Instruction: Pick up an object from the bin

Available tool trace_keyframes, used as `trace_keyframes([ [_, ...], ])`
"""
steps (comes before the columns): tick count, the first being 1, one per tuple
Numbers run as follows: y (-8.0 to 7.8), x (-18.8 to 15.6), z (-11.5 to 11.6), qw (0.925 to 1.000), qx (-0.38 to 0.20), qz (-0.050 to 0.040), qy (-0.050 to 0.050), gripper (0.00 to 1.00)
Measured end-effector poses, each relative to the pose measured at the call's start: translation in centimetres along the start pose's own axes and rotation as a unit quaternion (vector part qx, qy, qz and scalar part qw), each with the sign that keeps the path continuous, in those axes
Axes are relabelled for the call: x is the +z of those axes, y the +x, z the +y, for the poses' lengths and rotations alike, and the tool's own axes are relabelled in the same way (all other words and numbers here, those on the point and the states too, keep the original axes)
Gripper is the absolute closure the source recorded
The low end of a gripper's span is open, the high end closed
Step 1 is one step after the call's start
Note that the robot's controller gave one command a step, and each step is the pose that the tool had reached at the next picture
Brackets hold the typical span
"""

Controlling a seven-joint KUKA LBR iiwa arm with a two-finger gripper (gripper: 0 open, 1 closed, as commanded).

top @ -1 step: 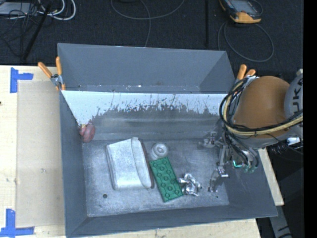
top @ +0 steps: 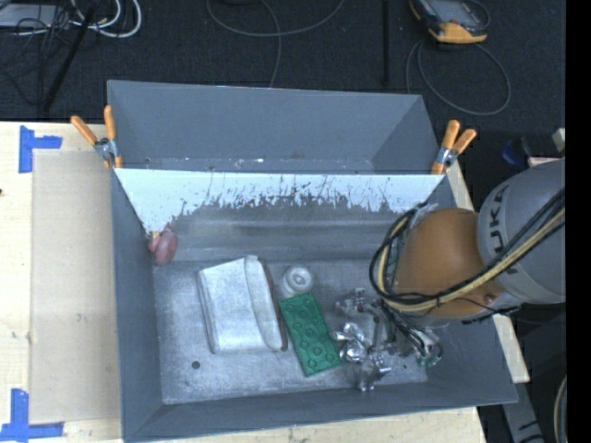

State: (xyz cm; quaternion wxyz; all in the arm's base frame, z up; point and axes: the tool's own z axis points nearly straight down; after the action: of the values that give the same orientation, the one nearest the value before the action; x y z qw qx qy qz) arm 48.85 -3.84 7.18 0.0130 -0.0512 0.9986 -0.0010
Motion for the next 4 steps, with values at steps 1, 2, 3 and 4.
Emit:
trace_keyframes([
  [1,0.8,-2.9,-0.8,0.9994,0.032,0.0116,-0.001,0.0],
  [2,0.0,-2.8,1.2,0.9963,0.085,0.0136,-0.001,0.0],
  [3,0.5,-0.1,-1.0,0.9923,0.124,0.0027,0.0,0.0],
  [4,0.3,-0.2,-1.0,0.9925,0.122,0.0077,0.0,0.0],
])
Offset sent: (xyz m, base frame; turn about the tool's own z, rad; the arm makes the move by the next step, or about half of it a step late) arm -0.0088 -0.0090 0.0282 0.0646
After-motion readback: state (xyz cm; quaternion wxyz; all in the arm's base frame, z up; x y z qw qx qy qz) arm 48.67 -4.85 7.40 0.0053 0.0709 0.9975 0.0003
